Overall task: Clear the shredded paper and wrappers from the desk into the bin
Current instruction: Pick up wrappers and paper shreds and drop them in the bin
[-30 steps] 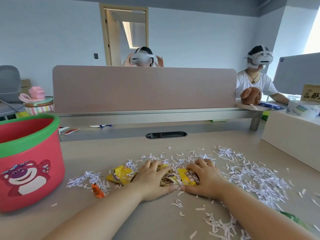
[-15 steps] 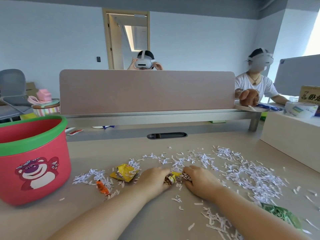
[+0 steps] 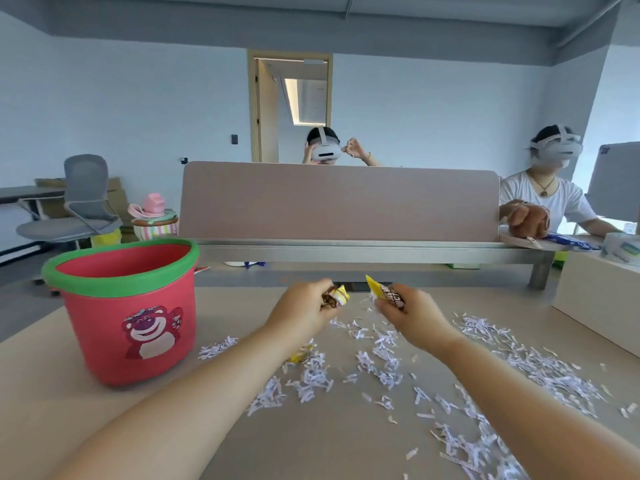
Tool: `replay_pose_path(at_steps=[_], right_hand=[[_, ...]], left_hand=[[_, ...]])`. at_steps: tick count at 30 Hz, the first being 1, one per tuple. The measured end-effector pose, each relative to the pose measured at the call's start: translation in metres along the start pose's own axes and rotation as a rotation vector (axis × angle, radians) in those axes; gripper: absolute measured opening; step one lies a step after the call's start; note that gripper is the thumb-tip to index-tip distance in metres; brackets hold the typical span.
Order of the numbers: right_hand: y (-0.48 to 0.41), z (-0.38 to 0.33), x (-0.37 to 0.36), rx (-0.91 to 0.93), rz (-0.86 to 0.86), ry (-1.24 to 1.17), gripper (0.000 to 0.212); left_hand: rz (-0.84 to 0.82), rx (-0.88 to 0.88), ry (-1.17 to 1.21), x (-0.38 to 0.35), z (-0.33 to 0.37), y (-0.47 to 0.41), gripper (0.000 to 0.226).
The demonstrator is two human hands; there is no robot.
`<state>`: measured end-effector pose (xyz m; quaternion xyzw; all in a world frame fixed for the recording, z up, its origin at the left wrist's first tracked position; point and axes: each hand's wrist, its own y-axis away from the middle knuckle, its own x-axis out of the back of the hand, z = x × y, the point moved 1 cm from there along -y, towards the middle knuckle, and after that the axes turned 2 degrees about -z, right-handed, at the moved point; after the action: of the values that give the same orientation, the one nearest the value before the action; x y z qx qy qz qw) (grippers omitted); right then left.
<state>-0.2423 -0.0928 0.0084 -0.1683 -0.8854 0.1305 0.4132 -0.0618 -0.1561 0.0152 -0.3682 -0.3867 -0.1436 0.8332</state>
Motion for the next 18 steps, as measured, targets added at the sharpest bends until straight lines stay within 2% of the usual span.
replay_pose_path(at_steps=[5, 13, 16, 18], right_hand=[[-0.026, -0.067, -0.013, 0.132, 0.033, -0.121, 0.024], [-0.074, -0.162, -0.053, 0.282, 0.052, -0.209, 0.032], [-0.090, -0.195, -0.072, 0.330, 0.026, -0.273, 0.029], [-0.098, -0.214, -0.085, 0.360, -0.002, -0.329, 0.028]], left_hand=[[0.198, 0.014, 0.015, 0.066, -0.015, 0.002, 0.026], [0.453, 0.087, -0.048, 0.180, -0.069, 0.009, 0.024], [0.468, 0.164, -0.080, 0.211, -0.102, 0.013, 0.027], [0.406, 0.210, -0.126, 0.222, -0.125, 0.015, 0.028]])
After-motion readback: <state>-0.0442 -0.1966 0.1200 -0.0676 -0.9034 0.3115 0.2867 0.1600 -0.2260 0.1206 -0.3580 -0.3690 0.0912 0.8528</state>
